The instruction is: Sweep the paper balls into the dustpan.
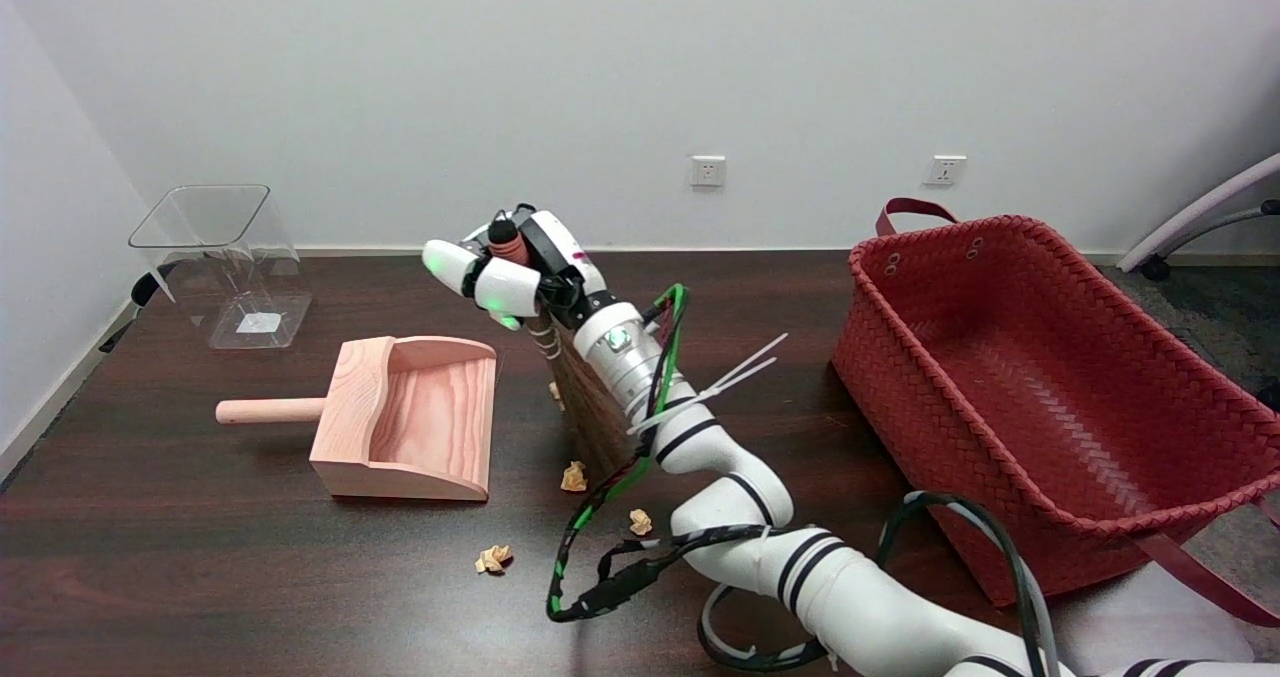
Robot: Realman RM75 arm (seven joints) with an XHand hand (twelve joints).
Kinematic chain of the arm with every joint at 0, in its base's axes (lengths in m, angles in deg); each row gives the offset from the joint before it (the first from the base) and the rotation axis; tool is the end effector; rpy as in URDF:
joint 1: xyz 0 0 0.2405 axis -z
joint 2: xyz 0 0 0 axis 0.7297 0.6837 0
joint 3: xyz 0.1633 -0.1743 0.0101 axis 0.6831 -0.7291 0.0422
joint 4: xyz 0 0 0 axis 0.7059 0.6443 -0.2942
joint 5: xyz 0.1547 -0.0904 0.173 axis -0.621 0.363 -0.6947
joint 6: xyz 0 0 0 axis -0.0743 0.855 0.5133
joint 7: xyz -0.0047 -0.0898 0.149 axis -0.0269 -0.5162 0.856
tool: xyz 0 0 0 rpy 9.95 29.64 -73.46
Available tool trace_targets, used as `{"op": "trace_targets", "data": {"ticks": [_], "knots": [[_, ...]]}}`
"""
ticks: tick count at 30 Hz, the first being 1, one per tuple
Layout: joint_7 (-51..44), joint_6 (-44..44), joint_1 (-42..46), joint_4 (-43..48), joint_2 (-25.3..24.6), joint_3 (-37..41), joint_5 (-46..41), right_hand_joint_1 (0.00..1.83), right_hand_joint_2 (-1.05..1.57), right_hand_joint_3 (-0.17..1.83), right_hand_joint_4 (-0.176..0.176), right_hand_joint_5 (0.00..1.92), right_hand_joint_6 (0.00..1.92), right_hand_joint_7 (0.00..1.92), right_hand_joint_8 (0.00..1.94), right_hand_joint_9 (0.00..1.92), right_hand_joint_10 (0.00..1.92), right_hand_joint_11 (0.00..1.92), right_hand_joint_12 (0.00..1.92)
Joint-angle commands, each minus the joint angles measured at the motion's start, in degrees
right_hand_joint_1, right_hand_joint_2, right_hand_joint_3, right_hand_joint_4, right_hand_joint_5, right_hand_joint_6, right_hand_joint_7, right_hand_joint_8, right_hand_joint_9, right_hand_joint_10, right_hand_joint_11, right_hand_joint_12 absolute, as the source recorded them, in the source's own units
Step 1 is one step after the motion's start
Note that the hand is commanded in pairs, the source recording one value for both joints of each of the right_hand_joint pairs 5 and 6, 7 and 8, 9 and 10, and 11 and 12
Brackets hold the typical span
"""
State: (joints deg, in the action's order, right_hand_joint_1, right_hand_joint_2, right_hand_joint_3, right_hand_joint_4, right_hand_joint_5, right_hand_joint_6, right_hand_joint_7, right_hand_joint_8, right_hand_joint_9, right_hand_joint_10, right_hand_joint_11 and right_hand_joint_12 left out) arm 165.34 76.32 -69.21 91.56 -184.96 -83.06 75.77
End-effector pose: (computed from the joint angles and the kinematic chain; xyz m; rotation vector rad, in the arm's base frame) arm -0.2503 -0.4798 0.1126 1.6643 -1.1503 1.2393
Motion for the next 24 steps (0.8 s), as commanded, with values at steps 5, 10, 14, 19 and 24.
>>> {"op": "trace_targets", "data": {"ticks": [5, 10, 14, 19, 24], "knots": [[-3.45, 0.23, -2.60, 1.39, -4.92, 0.00, 0.03, 0.92, 1.03, 0.38, 0.000, 1.92, 1.92, 1.92, 1.92, 1.92, 1.92, 1.92, 1.92], [-5.11, -0.08, -2.68, 2.49, -5.41, 0.08, -0.05, 0.91, 1.05, 0.37, 0.000, 1.92, 1.92, 1.92, 1.92, 1.92, 1.92, 1.92, 1.92], [-5.49, -0.41, -2.67, 2.32, -6.30, -0.08, -0.05, 0.91, 1.08, 0.36, 0.000, 1.92, 1.92, 1.92, 1.92, 1.92, 1.92, 1.92, 1.92], [-7.02, -0.17, -1.95, 2.99, -7.37, 0.15, -0.05, 0.91, 1.10, 0.37, 0.000, 1.92, 1.92, 1.92, 1.92, 1.92, 1.92, 1.92, 1.92], [-12.36, -2.84, -1.15, 10.07, -5.78, -0.10, 0.51, 0.91, 1.11, 0.37, 0.000, 1.92, 1.92, 1.92, 1.92, 1.92, 1.92, 1.92, 1.92]]}}
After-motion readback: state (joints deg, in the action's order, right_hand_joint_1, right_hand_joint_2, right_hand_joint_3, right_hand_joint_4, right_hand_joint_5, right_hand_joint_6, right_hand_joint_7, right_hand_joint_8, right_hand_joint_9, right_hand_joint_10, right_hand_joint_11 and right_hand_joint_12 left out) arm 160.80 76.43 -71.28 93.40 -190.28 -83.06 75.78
